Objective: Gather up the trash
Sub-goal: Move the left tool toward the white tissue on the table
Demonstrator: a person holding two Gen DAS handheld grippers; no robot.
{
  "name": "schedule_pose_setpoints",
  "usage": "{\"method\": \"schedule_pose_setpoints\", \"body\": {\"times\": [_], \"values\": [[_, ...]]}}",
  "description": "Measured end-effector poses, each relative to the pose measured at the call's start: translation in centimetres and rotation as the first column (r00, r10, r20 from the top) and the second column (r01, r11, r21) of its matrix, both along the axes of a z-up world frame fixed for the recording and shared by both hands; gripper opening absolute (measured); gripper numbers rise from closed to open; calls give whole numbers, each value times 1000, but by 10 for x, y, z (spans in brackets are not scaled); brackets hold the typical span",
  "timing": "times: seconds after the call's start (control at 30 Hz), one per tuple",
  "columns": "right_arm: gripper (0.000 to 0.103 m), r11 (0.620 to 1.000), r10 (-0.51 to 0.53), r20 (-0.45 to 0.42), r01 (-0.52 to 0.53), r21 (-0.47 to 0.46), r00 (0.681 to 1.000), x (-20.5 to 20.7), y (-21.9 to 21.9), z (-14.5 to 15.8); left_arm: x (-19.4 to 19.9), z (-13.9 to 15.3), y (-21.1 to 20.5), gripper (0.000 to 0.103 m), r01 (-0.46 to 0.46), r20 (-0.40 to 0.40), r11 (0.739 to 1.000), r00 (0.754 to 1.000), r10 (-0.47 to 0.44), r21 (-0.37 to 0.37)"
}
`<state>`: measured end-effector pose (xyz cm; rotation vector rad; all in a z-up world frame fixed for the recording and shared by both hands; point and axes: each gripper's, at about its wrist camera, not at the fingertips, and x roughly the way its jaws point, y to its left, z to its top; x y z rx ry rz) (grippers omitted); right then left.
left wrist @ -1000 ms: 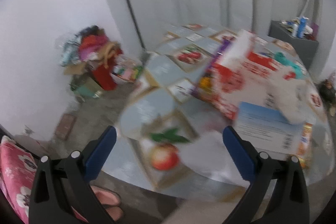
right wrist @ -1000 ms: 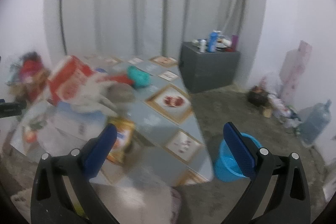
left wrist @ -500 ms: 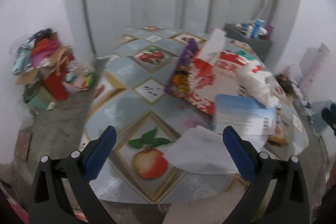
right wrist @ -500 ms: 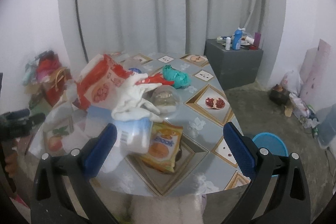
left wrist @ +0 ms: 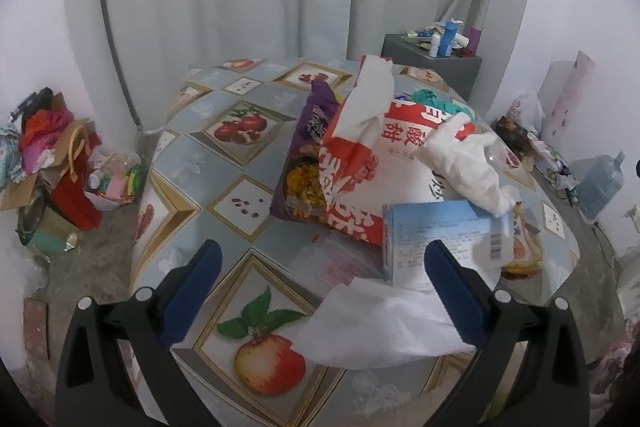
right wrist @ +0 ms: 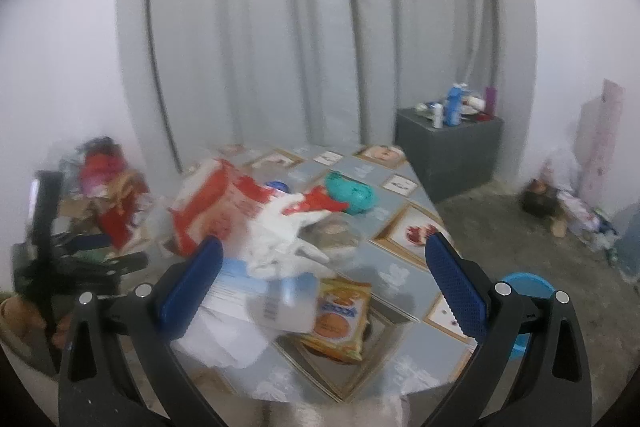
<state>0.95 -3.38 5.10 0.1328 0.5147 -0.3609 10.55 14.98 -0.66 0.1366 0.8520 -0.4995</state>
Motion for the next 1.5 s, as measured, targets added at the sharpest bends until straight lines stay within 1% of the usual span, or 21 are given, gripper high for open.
{"method": "schedule_pose_setpoints", "body": {"times": [0.1,0.17,0.27,0.33,0.4,0.47,0.5,0.53,0.6,0.7,0.83,0.93,0.97,1.03,1.13,1.2,1.27,1.4,1.43,1.5], "values": [[97,1000,0,69,0,-6,998,2,-5,9,3,-2,1,99,18,-2,999,1000,-18,-50],[97,1000,20,77,-21,11,997,6,-10,11,2,-5,0,99,23,-8,997,1000,-24,-79],[97,997,35,74,-40,67,997,16,-23,3,-4,-4,-6,99,53,-14,993,998,-55,-106],[96,988,58,19,-60,142,998,30,-34,-13,-12,-6,-14,99,73,-5,992,997,-74,-101],[90,975,88,-25,-81,209,996,39,-41,-29,-19,-10,-25,99,107,-6,989,994,-109,-100],[79,960,123,-66,-102,263,990,46,-45,-43,-25,-13,-31,99,139,14,985,990,-138,-102],[78,954,135,-77,-109,281,988,48,-45,-49,-31,-16,-37,99,159,45,982,987,-155,-105],[75,941,156,-90,-120,317,984,51,-49,-57,-33,-19,-40,99,171,57,980,985,-165,-105],[70,926,177,-106,-130,354,978,53,-51,-64,-34,-25,-48,99,193,60,977,980,-188,-92],[65,914,197,-130,-134,383,972,56,-55,-73,-34,-30,-53,98,213,63,974,976,-208,-73],[64,911,220,-121,-160,380,968,55,-55,-68,-41,-26,-45,96,242,64,968,969,-239,-62],[64,910,231,-121,-170,377,965,55,-55,-68,-43,-29,-34,96,228,48,973,973,-227,-28],[64,909,232,-123,-170,380,965,55,-56,-70,-42,-34,-31,95,213,32,977,977,-213,-16],[64,907,229,-132,-162,390,965,53,-55,-73,-39,-43,-27,92,179,-5,984,984,-179,3],[64,909,217,-141,-147,389,966,49,-53,-76,-32,-60,-26,83,135,-66,990,989,-132,29],[63,907,212,-152,-136,399,965,45,-52,-81,-30,-67,-27,78,120,-84,992,990,-117,35],[62,902,213,-171,-127,413,962,43,-52,-87,-30,-73,-30,73,115,-75,992,991,-111,59],[61,872,243,-208,-120,474,947,48,-52,-104,-38,-82,-43,64,127,-11,979,992,-127,163],[59,871,246,-219,-116,478,944,50,-51,-106,-39,-84,-44,62,132,-3,975,991,-134,179],[59,869,253,-218,-122,480,943,52,-50,-108,-43,-86,-48,54,143,10,969,989,-148,201]]}}
